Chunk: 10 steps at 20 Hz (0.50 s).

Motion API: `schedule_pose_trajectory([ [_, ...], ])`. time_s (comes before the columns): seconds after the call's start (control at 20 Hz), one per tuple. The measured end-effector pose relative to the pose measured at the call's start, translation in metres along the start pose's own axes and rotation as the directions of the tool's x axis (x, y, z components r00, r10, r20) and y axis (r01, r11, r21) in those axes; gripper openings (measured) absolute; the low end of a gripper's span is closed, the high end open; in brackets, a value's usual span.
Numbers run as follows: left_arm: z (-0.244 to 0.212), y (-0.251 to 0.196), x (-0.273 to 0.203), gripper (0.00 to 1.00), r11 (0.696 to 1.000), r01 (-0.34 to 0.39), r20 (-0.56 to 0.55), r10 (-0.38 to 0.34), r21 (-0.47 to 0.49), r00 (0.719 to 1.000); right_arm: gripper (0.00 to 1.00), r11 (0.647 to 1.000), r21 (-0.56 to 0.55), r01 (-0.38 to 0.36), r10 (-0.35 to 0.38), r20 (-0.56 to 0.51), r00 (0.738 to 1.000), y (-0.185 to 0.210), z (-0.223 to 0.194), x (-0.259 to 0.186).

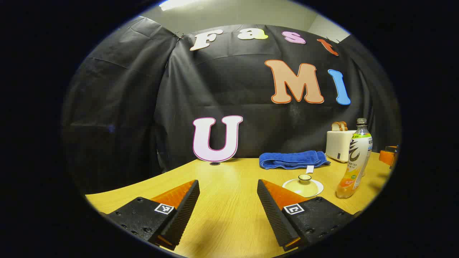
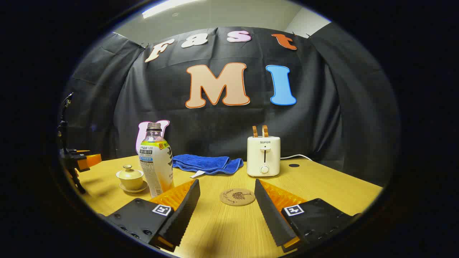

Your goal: Open the teacup lid with one hand, grasp the water bottle and pour water into the teacup with the other hand; after pouring, place the water bottle on the coaster and then close the teacup lid.

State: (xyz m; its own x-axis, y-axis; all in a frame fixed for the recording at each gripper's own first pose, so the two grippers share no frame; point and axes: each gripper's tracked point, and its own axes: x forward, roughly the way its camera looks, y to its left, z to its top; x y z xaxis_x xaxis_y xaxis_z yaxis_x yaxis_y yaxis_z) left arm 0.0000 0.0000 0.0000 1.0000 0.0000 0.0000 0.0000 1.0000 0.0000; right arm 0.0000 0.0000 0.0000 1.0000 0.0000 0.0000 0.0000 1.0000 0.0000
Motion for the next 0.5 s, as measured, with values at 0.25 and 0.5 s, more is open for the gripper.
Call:
schedule_pose_trajectory([
  [0.25, -0.0002, -0.0002, 0.0004, 0.95, 1.0, 0.0, 0.0, 0.0, -0.001, 1.0, 0.94, 1.0, 0.001, 0.0, 0.0, 0.0, 1.0, 0.0002, 0.0003, -0.0004],
  [0.5, -0.0008, -0.0001, 0.0003, 0.94, 1.0, 0.0, 0.0, 0.0, -0.002, 1.0, 0.97, 1.0, 0.001, 0.0, 0.0, 0.001, 1.0, 0.0009, -0.0002, -0.0004],
])
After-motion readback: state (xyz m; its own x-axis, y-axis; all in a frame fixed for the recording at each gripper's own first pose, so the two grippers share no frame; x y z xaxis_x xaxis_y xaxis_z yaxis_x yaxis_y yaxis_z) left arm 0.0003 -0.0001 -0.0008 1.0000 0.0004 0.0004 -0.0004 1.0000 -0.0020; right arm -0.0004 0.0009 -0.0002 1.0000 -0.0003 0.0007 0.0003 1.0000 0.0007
